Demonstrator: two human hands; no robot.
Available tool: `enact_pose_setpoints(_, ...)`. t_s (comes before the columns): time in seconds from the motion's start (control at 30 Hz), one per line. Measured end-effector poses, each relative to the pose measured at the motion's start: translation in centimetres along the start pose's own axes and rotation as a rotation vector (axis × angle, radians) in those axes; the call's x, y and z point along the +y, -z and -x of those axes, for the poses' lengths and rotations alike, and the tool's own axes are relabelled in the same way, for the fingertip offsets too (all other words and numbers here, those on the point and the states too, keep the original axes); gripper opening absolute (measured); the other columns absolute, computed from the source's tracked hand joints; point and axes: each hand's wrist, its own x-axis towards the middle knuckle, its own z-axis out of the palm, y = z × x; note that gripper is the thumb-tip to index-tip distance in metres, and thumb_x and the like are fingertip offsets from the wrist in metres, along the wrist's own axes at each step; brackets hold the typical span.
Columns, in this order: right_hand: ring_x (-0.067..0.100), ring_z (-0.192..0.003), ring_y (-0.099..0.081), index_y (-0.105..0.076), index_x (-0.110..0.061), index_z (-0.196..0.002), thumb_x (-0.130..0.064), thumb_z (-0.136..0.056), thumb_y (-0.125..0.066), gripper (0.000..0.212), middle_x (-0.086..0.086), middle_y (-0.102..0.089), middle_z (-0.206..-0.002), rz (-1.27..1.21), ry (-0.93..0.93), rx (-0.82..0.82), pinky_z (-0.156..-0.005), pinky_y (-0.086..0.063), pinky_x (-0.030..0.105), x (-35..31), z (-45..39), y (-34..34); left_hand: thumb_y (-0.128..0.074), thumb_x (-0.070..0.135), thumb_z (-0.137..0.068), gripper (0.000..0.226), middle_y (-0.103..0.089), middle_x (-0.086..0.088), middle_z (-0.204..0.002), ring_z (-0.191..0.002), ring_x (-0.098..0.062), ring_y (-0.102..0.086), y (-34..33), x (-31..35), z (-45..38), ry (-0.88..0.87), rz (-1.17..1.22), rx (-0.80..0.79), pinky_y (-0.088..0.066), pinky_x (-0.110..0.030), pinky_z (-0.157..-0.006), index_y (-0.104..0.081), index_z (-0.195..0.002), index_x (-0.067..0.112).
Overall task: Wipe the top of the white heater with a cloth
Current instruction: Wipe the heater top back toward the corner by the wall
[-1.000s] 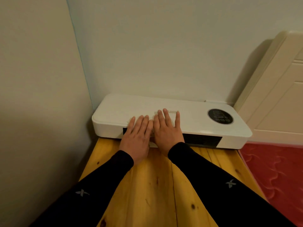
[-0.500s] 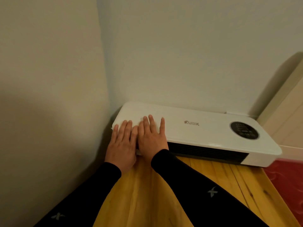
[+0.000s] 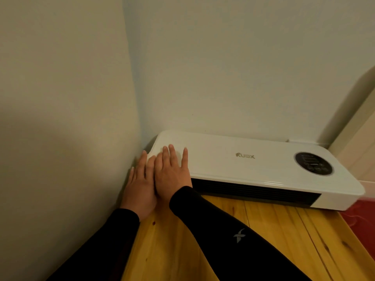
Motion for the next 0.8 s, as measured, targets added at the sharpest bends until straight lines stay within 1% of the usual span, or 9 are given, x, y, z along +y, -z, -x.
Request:
enact_pose_setpoints(0.07,0.041,-0.152,0.009,-0.007,-0.003,-0.157,-0.031,-0.106,-0.016,0.059,0.023,-0.004,-0.166,-0.019,-0.002,-0.001,-0.113,0.007,0.071,-0.4,-0.3,0.0,-0.046,0.016,-0.095,0.075,0.001,-0.007,-0.167,-0.153,-0.027,0.004,0.8,0.2,0.0,0.084,0.095,-0.007,-0.005,-0.049,-0.124,-0.005,-0.158,0.022)
enact_pose_setpoints(0.13,0.039,-0.153,0.007,-0.008,-0.001,-0.156,-0.035,-0.106,-0.018,0.062,0.022,-0.005,-0.166,-0.036,-0.008,-0.002,-0.114,0.006,0.071,-0.6,-0.6,0.0,-0.045,0.01,-0.096,0.069,-0.002,-0.006,-0.167,-0.153,-0.028,0.006,1.5,0.8,0.5,0.175,0.188,0.079,-0.007,-0.049,-0.124,-0.015,-0.157,0.023)
enact_pose_setpoints(0.2,0.038,-0.153,0.005,-0.009,0.001,-0.156,-0.04,-0.106,-0.021,0.065,0.023,-0.006,-0.166,-0.051,-0.006,-0.004,-0.114,0.006,0.07,-0.7,-0.8,0.1,-0.048,0.003,-0.096,0.065,-0.011,-0.005,-0.166,-0.153,-0.028,-0.002,2.1,1.8,1.5,0.216,0.279,0.221,-0.014,-0.049,-0.123,-0.028,-0.154,0.019)
enact_pose_setpoints(0.27,0.038,-0.153,0.005,-0.009,0.001,-0.155,-0.039,-0.106,-0.021,0.065,0.022,-0.007,-0.166,-0.065,0.004,-0.009,-0.114,0.007,0.071,-0.5,-0.9,0.2,-0.048,-0.001,-0.096,0.061,-0.022,-0.005,-0.163,-0.151,-0.027,-0.017,2.9,3.3,2.5,0.238,0.413,0.279,-0.022,-0.042,-0.12,-0.033,-0.153,0.015)
enact_pose_setpoints(0.37,0.037,-0.153,0.007,-0.005,-0.003,-0.157,-0.036,-0.106,-0.022,0.063,0.017,-0.004,-0.167,-0.057,0.055,-0.031,-0.114,0.01,0.07,0.5,-0.7,0.3,-0.042,0.005,-0.102,0.057,-0.031,-0.002,-0.16,-0.145,-0.023,-0.032,3.7,5.0,3.3,0.36,0.644,0.144,-0.03,-0.025,-0.106,-0.029,-0.156,0.019)
enact_pose_setpoints(0.53,0.033,-0.153,0.014,0.004,-0.011,-0.159,-0.04,-0.105,-0.024,0.068,0.007,0.005,-0.169,-0.067,0.134,-0.084,-0.114,0.012,0.068,2.5,-0.1,1.2,-0.04,0.012,-0.102,0.061,-0.032,0.001,-0.16,-0.141,-0.019,-0.037,2.9,5.7,3.1,0.389,0.822,0.091,-0.039,-0.034,-0.11,-0.019,-0.158,0.03)
enact_pose_setpoints(0.67,0.03,-0.154,0.012,0.002,-0.012,-0.16,-0.034,-0.107,-0.022,0.062,0.007,0.007,-0.169,-0.115,0.193,-0.045,-0.118,0.007,0.064,3.9,2.2,1.7,-0.038,0.031,-0.097,0.065,-0.021,0.003,-0.164,-0.148,-0.016,-0.025,2.3,6.0,2.7,0.401,0.844,0.076,-0.032,-0.046,-0.118,-0.012,-0.157,0.033)
enact_pose_setpoints(0.73,0.029,-0.155,0.006,-0.006,-0.011,-0.16,-0.029,-0.107,-0.023,0.059,0.009,0.0,-0.169,-0.144,0.254,0.008,-0.12,0.0,0.061,4.5,3.9,1.4,-0.038,0.028,-0.102,0.063,-0.013,0.0,-0.166,-0.151,-0.018,-0.018,2.3,6.9,2.8,0.413,0.83,0.067,-0.022,-0.042,-0.122,-0.01,-0.159,0.027)
enact_pose_setpoints(0.8,0.029,-0.155,-0.004,-0.016,-0.01,-0.159,-0.027,-0.105,-0.024,0.058,0.011,-0.009,-0.168,-0.137,0.308,0.044,-0.122,-0.007,0.056,5.2,5.5,0.7,-0.038,0.02,-0.104,0.063,-0.005,-0.005,-0.167,-0.152,-0.02,-0.011,2.4,8.2,3.1,0.435,0.789,0.053,-0.012,-0.029,-0.119,-0.009,-0.159,0.018)
